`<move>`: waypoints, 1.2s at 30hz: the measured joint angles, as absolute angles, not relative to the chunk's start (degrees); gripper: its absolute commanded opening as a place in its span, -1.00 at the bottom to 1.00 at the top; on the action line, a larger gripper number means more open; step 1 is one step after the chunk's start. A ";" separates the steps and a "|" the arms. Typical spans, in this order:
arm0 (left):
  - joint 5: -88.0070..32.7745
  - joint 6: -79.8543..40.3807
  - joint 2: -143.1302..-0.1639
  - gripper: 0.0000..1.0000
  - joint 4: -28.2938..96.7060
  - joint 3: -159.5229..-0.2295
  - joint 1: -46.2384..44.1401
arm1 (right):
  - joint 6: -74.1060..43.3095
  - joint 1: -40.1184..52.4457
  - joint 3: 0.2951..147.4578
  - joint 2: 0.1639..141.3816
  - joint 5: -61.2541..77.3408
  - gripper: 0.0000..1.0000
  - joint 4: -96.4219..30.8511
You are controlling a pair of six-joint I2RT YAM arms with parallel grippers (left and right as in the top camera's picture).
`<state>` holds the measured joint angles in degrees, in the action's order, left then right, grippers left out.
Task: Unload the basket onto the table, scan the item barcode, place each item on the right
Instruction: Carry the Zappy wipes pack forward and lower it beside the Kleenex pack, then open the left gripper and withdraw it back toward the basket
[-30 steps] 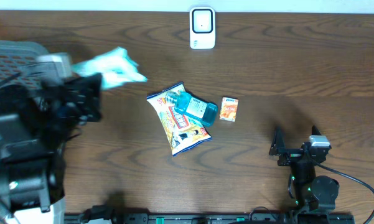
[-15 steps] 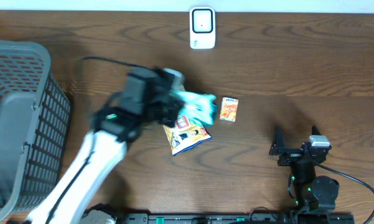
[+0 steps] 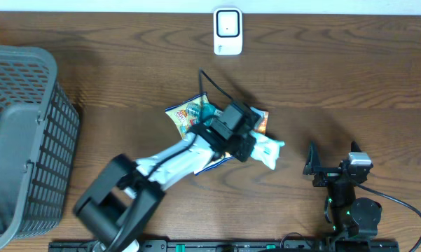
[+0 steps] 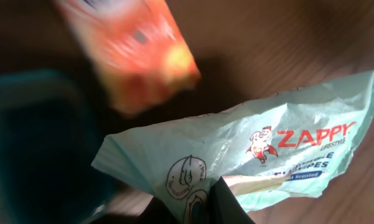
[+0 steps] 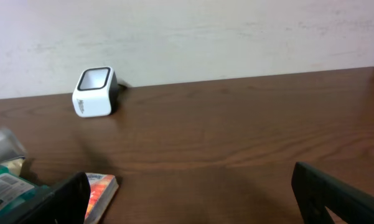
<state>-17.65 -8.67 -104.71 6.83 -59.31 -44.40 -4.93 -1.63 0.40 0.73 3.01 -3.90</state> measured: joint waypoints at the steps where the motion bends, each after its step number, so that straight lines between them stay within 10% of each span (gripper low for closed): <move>1: -17.61 -9.23 -105.65 -0.85 5.61 -59.31 -45.08 | -4.93 -1.63 0.40 0.73 3.01 0.99 -3.88; 24: 8.91 -25.45 -116.16 -0.83 -20.51 -59.22 -46.94 | -4.91 -1.63 0.40 0.73 3.01 0.98 -3.90; 36: 9.39 -25.21 -109.45 0.15 -9.67 -59.16 -46.94 | -4.93 -1.63 0.40 0.73 3.01 0.99 -3.88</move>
<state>9.39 -25.21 -109.45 -9.67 -59.16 -46.94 -4.93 -1.63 0.40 0.73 3.01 -3.88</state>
